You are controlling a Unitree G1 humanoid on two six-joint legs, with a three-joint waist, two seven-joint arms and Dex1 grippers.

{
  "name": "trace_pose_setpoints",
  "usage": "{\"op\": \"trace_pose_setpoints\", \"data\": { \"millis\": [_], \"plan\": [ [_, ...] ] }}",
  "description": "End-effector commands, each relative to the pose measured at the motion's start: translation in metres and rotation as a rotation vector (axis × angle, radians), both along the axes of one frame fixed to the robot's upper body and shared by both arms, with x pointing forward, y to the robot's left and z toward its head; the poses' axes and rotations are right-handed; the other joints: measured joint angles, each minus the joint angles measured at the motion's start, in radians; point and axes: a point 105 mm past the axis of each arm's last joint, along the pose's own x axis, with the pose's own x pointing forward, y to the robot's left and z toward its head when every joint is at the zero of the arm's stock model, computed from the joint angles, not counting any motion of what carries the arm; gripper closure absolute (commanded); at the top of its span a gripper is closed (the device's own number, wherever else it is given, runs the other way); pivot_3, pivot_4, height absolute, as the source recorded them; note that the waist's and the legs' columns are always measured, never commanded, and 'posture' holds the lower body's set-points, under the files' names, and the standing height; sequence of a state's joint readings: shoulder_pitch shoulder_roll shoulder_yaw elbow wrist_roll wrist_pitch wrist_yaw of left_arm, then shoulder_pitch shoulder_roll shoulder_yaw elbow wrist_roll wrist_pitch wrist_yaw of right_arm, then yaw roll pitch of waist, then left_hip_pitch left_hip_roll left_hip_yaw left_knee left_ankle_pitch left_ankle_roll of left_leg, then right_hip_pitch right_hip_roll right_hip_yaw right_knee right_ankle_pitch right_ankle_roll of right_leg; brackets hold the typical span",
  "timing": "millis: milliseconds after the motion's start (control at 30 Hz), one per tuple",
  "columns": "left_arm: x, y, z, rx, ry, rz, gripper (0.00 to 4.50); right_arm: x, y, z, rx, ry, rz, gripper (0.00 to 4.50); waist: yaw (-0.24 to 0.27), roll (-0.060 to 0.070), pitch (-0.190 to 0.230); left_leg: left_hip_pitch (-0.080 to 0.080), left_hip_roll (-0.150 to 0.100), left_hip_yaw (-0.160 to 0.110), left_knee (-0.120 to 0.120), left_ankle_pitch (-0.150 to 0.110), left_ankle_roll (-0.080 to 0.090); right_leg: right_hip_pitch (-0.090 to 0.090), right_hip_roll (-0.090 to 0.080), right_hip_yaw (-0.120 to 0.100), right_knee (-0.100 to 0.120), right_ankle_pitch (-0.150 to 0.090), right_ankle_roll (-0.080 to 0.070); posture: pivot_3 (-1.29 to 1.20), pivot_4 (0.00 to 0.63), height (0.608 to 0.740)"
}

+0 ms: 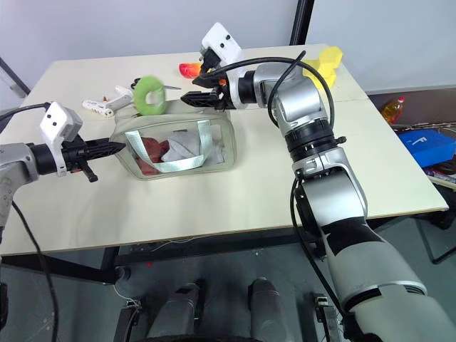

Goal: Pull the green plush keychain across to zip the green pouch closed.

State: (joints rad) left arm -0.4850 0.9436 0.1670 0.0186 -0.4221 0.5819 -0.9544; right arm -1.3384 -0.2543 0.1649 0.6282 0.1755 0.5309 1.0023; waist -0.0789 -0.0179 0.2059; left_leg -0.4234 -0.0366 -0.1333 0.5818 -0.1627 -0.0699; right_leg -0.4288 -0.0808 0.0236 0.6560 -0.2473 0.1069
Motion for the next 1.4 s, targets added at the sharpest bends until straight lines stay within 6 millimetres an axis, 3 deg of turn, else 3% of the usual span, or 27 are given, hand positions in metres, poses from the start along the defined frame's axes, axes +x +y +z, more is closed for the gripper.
{"op": "trace_pose_setpoints", "data": {
  "millis": [33,300,567,733,833,1033,1167,1300,1400],
  "plan": [
    [-0.002,0.002,0.009,0.023,-0.034,0.005,4.5,-0.01,0.013,0.014,0.012,-0.073,0.049,1.93,0.001,0.0,0.0,0.0,0.0,0.0,0.0,0.0,0.0,0.0,0.0,0.0,0.001,0.0,0.0,0.0,0.15,0.74],
    [-0.004,0.003,0.008,0.021,-0.034,0.011,4.5,-0.012,0.031,0.023,0.042,-0.092,0.075,1.93,0.007,0.0,0.0,0.0,0.0,0.0,0.0,0.0,0.0,0.0,0.0,0.0,0.001,0.0,0.0,0.0,0.15,0.74],
    [-0.005,0.002,0.007,0.019,-0.036,0.009,4.5,0.012,0.046,0.029,0.16,-0.009,-0.067,1.93,0.008,0.0,0.0,0.0,0.0,0.0,-0.001,0.0,0.0,0.0,0.0,0.0,0.001,0.0,0.0,0.0,0.15,0.74],
    [-0.006,0.002,0.008,0.019,-0.037,0.011,4.5,-0.008,0.071,0.014,0.071,-0.05,0.095,1.93,0.004,0.0,0.0,0.0,0.0,0.0,-0.001,0.0,0.0,0.0,0.0,0.0,0.0,0.0,0.0,0.0,0.15,0.74],
    [-0.005,0.002,0.007,0.02,-0.035,0.011,4.5,-0.004,0.077,0.003,0.028,-0.099,0.057,1.93,0.005,0.0,0.0,0.001,0.0,0.0,-0.002,0.0,0.0,0.0,0.0,0.0,0.001,0.0,0.0,0.0,0.15,0.74],
    [-0.012,0.004,0.002,0.026,-0.017,0.024,4.5,-0.002,0.07,-0.02,-0.119,-0.263,0.076,1.93,0.007,0.0,0.0,0.0,0.0,0.0,-0.001,0.0,0.0,0.0,0.0,0.0,0.0,0.0,0.0,0.0,0.15,0.74],
    [-0.024,-0.001,-0.009,0.061,0.027,-0.01,4.5,-0.019,0.065,-0.032,-0.141,-0.232,0.17,1.93,0.006,0.0,0.0,0.001,0.0,0.0,-0.002,0.0,0.0,0.0,0.0,0.0,0.001,0.0,0.0,0.0,0.15,0.74],
    [-0.043,-0.009,-0.03,0.144,0.104,-0.077,4.5,-0.03,0.053,-0.005,-0.084,-0.188,0.177,1.93,0.008,0.0,0.0,0.002,0.0,0.0,-0.002,0.0,0.0,0.001,0.0,0.0,0.001,0.0,0.0,0.0,0.15,0.74],
    [-0.045,-0.006,-0.037,0.192,0.112,-0.072,4.5,-0.029,0.044,0.02,-0.055,-0.184,0.158,1.93,0.012,0.0,0.0,0.004,0.0,0.0,-0.002,0.0,0.0,0.003,0.0,0.0,0.001,0.0,-0.001,0.0,0.15,0.74]
  ]
}}
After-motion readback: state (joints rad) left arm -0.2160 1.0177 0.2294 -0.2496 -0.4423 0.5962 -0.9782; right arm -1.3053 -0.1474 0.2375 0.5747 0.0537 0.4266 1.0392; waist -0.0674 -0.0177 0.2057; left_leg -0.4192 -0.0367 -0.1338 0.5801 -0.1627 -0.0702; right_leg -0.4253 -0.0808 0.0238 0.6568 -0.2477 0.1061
